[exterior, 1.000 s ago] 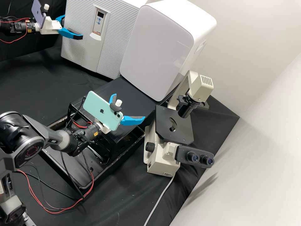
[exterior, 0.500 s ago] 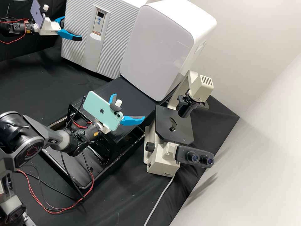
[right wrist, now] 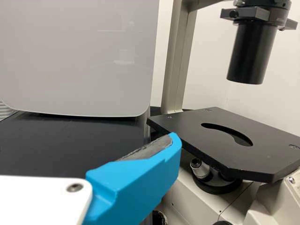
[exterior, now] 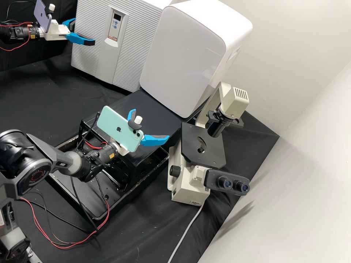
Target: Open the incubator door
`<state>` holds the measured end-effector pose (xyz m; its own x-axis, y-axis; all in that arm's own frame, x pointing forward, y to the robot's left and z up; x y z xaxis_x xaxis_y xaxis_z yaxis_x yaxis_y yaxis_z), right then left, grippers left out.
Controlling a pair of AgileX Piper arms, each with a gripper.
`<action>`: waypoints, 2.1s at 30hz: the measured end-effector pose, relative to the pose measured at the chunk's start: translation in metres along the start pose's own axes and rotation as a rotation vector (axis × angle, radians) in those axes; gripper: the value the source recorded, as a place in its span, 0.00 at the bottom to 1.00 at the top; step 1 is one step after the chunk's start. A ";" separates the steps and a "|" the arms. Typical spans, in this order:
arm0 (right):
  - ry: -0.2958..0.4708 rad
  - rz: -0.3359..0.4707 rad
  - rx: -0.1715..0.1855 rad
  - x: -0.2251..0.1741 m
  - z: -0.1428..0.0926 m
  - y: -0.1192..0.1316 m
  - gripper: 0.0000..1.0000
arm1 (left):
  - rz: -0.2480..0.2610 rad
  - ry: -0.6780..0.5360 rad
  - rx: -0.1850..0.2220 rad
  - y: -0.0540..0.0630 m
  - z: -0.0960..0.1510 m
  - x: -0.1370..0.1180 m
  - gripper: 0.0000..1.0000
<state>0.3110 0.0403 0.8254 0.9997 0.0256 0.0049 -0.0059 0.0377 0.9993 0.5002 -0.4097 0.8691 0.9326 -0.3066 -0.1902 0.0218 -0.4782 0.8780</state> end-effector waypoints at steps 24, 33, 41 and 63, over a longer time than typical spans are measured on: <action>0.000 0.000 0.000 0.000 0.000 0.000 1.00 | 0.008 0.010 0.029 0.001 -0.001 0.000 0.00; 0.000 0.000 0.000 0.000 0.000 0.000 1.00 | 0.001 0.015 0.043 0.004 -0.001 0.002 0.00; 0.000 0.000 0.000 0.000 0.000 0.000 1.00 | -0.002 0.013 0.042 0.006 0.000 0.002 0.00; 0.000 0.000 0.000 0.000 0.000 0.000 1.00 | -0.052 0.068 0.024 0.013 0.020 -0.006 0.00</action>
<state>0.3110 0.0403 0.8254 0.9997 0.0256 0.0049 -0.0059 0.0377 0.9993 0.4876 -0.4300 0.8732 0.9527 -0.2248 -0.2044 0.0631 -0.5118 0.8568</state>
